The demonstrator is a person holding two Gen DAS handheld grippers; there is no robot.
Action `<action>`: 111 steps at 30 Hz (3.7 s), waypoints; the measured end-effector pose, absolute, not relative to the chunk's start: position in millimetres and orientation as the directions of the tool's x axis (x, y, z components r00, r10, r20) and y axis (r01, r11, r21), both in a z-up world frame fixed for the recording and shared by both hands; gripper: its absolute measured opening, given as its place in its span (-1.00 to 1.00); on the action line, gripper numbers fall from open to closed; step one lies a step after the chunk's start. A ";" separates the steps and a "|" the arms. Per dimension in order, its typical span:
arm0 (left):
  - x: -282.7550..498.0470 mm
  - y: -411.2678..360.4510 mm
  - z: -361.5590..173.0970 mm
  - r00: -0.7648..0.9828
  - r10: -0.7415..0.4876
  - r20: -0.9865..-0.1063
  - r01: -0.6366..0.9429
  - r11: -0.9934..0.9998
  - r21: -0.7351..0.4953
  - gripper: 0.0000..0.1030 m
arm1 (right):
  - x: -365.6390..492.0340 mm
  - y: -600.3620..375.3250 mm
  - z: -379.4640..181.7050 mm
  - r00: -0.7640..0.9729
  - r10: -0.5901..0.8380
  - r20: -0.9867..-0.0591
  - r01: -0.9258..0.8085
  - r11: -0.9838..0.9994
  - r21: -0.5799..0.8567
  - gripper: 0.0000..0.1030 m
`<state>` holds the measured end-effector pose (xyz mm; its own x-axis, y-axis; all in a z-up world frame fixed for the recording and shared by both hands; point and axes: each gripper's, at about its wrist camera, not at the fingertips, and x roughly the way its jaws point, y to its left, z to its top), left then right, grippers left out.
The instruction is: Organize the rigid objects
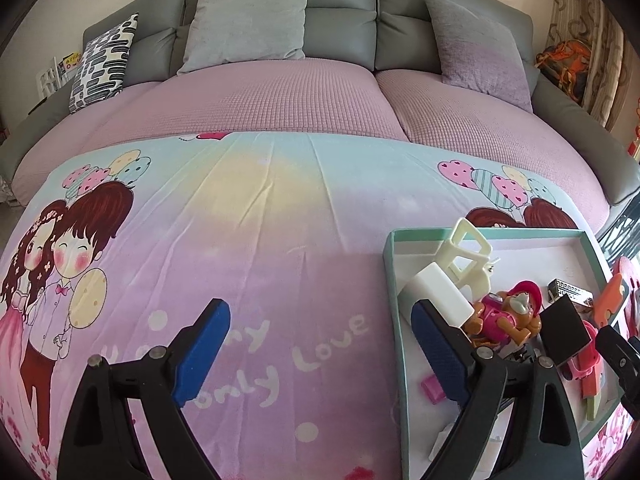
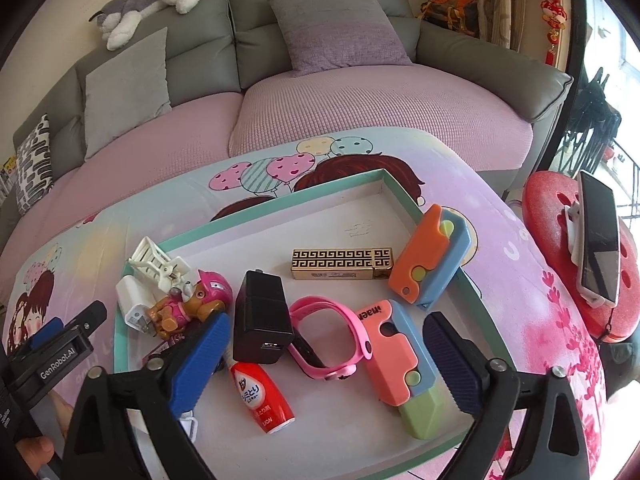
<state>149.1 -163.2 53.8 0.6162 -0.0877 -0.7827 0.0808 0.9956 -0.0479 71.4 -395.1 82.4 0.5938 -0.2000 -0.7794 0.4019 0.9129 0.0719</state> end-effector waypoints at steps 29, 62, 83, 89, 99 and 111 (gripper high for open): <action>115.0 -135.5 65.0 0.641 -0.127 -0.757 0.086 0.992 -0.093 0.80 | 62.0 -360.5 81.6 0.638 -0.160 -0.753 0.349 0.932 0.098 1.00; 4.3 -86.3 56.2 0.635 0.055 -0.771 -0.005 0.998 0.068 0.80 | -37.5 -296.9 73.8 0.684 -0.140 -0.716 0.283 0.956 0.084 1.00; -10.1 -71.4 41.0 0.624 0.107 -0.774 -0.037 0.993 0.108 0.80 | -44.6 -273.9 54.3 0.664 -0.142 -0.734 0.258 0.965 0.046 1.00; -10.1 -70.5 35.6 0.613 0.105 -0.783 -0.035 0.994 0.106 0.80 | -43.1 -275.3 50.3 0.651 -0.144 -0.745 0.265 0.963 0.045 1.00; -9.8 -72.0 32.9 0.609 0.103 -0.787 -0.028 0.994 0.109 0.80 | -41.6 -276.3 46.4 0.639 -0.142 -0.756 0.269 0.962 0.047 1.00; -8.3 -72.4 28.9 0.595 0.106 -0.796 -0.025 0.993 0.114 0.80 | -38.2 -273.7 41.9 0.621 -0.146 -0.770 0.265 0.964 0.031 1.00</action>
<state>-8.3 -72.4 28.9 0.5952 0.1065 -0.7965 -0.0253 0.9932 0.1138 -38.2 -273.7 41.9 0.6207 -0.1461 -0.7703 0.2650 0.9638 0.0307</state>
